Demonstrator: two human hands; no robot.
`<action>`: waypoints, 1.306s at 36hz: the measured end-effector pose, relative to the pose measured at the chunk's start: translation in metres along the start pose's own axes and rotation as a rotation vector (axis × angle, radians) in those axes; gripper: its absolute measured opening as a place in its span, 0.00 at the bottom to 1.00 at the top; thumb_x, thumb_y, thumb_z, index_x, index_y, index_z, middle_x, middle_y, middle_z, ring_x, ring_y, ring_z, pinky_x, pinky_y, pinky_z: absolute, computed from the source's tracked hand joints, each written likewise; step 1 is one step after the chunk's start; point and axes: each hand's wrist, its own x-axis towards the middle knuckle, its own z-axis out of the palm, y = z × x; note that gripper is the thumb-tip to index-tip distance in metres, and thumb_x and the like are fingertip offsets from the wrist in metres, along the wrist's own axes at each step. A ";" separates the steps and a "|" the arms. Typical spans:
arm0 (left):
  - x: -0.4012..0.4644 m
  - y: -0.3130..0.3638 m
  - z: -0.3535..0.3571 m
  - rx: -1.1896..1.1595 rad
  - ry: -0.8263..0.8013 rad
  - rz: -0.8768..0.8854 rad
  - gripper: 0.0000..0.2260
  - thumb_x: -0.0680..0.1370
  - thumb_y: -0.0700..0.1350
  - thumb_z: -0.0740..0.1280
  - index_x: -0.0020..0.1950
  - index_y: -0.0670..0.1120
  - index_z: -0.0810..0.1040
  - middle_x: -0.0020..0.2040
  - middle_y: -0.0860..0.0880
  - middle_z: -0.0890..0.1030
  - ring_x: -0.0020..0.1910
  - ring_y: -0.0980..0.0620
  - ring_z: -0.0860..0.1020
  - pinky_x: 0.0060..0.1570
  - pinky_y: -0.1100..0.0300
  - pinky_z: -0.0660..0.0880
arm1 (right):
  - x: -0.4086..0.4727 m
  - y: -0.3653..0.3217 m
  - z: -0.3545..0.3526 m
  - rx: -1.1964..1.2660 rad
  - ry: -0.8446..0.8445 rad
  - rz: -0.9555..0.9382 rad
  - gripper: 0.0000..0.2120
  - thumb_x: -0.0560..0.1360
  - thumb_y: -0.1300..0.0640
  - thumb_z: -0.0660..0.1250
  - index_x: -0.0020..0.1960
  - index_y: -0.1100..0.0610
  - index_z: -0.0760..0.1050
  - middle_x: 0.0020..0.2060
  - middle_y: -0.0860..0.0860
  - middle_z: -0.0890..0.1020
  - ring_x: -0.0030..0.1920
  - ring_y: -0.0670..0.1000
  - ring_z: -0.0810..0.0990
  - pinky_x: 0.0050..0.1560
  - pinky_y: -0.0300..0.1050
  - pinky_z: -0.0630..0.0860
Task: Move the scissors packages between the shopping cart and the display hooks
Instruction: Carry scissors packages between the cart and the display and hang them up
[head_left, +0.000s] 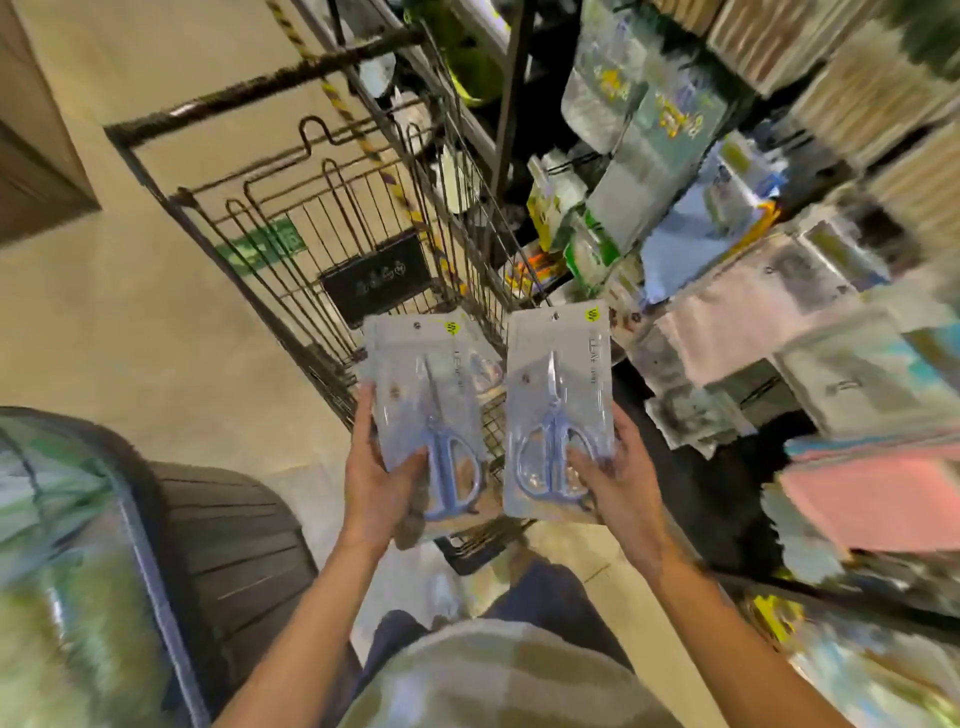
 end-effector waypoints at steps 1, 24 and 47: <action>-0.008 0.002 -0.003 0.000 -0.020 0.001 0.45 0.75 0.30 0.74 0.83 0.55 0.55 0.80 0.54 0.64 0.76 0.51 0.69 0.71 0.45 0.72 | -0.013 0.000 -0.003 -0.001 0.035 -0.001 0.28 0.78 0.70 0.68 0.71 0.46 0.68 0.57 0.46 0.85 0.55 0.44 0.85 0.48 0.35 0.80; -0.176 0.038 0.120 -0.014 -0.489 0.198 0.42 0.72 0.40 0.77 0.75 0.70 0.62 0.77 0.54 0.70 0.71 0.51 0.75 0.70 0.39 0.72 | -0.240 0.009 -0.184 0.179 0.481 -0.083 0.30 0.74 0.64 0.74 0.72 0.49 0.69 0.59 0.49 0.84 0.54 0.52 0.86 0.50 0.49 0.82; -0.495 0.035 0.364 0.058 -0.926 0.505 0.40 0.75 0.29 0.71 0.73 0.66 0.64 0.68 0.60 0.77 0.64 0.62 0.78 0.59 0.65 0.78 | -0.537 0.059 -0.449 0.278 0.910 -0.311 0.31 0.78 0.68 0.69 0.75 0.51 0.64 0.63 0.44 0.82 0.61 0.51 0.83 0.61 0.46 0.80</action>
